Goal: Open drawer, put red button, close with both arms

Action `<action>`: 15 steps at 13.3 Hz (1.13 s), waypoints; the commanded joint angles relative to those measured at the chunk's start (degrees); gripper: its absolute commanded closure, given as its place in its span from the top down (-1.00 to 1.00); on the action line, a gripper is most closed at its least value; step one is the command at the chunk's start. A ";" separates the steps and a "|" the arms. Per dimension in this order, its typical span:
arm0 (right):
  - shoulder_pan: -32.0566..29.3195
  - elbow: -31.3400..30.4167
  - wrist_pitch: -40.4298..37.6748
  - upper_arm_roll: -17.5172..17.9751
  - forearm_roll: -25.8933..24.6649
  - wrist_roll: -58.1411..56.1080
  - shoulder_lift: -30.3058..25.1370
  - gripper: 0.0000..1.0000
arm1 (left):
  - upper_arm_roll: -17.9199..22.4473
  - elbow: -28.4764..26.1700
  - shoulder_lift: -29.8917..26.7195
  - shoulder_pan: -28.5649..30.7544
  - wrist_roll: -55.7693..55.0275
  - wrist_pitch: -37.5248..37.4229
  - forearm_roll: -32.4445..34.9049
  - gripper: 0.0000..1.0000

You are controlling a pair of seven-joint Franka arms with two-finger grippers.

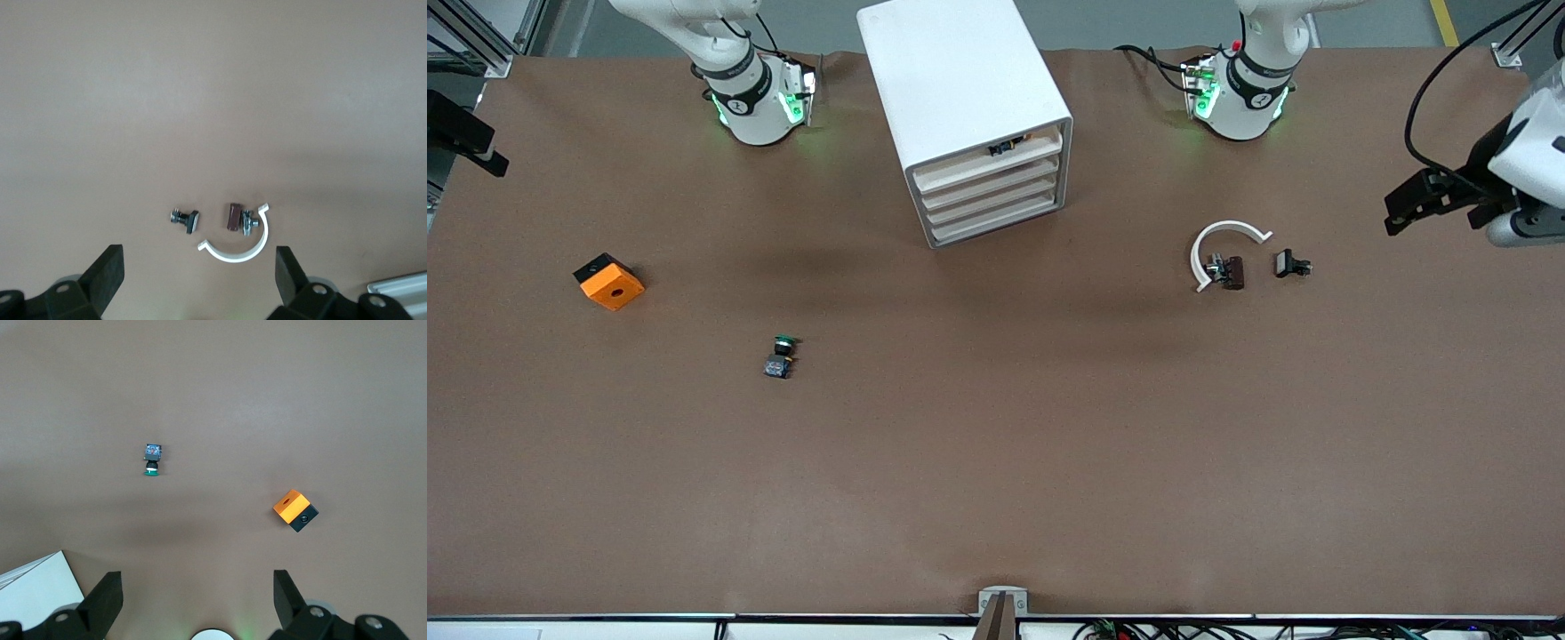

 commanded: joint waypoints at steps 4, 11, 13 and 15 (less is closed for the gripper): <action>-0.35 -1.95 0.29 -0.11 0.74 1.04 -1.55 1.00 | 3.47 -8.09 -8.69 -4.79 0.53 0.92 -0.71 1.00; -0.44 -2.03 0.20 -0.11 0.74 1.04 -1.55 1.00 | 3.38 -4.67 -6.84 -4.26 0.88 -1.97 -0.88 1.00; -0.44 -2.38 0.12 -0.11 0.74 1.04 -1.73 1.00 | 3.38 -4.75 -6.84 -4.09 0.27 -2.77 -2.28 1.00; -0.52 -3.26 0.29 -0.20 0.74 1.04 -2.34 1.00 | 3.47 -4.67 -6.84 -4.09 0.52 -3.04 -1.85 1.00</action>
